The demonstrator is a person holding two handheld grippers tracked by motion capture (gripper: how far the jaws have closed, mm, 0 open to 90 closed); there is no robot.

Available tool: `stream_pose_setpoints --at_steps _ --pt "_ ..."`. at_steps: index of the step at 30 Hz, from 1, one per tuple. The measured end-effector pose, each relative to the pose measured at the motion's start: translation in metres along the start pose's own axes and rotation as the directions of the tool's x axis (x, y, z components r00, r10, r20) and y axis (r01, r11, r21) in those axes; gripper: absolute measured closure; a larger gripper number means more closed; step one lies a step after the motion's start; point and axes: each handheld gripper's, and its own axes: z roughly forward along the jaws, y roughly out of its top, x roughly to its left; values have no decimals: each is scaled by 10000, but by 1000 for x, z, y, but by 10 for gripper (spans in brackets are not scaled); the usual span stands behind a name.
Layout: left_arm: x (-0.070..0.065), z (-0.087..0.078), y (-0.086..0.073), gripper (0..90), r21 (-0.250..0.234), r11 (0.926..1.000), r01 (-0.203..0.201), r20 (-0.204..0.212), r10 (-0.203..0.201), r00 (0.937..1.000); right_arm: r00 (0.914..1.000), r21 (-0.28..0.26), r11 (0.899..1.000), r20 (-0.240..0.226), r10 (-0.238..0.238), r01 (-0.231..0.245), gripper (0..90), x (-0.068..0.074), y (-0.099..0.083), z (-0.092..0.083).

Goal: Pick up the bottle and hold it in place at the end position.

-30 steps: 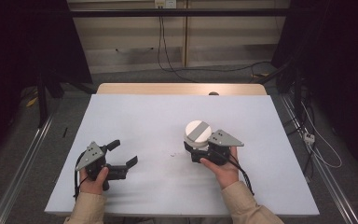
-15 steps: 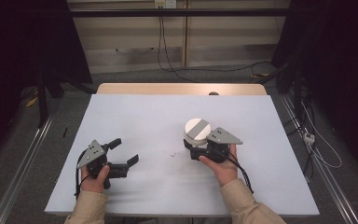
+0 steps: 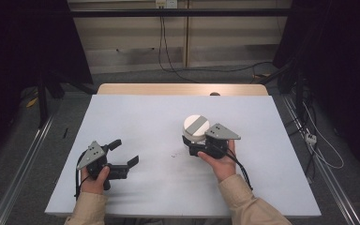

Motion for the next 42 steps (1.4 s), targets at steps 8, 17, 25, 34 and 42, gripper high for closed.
stream_pose_setpoints --at_steps 8,17,25,34,42 --pt "1 0 0 33 39 10000 -20 125 19 9999 10000 -6 10000 -6 -6 6 186 1 3 7" --pt "2 0 0 33 29 10000 -27 61 27 10000 10000 36 10000 85 31 -31 186 -1 1 15" --pt "1 -1 -1 33 105 9999 -81 84 80 9999 9998 119 9999 182 120 -123 186 -3 1 26" --pt "2 -1 -1 33 181 9998 -55 141 52 9999 9997 273 9996 217 53 -59 186 -3 3 40" --pt "2 -1 -1 33 187 9998 -73 160 70 9998 9992 502 9987 407 40 -60 186 -6 2 50"
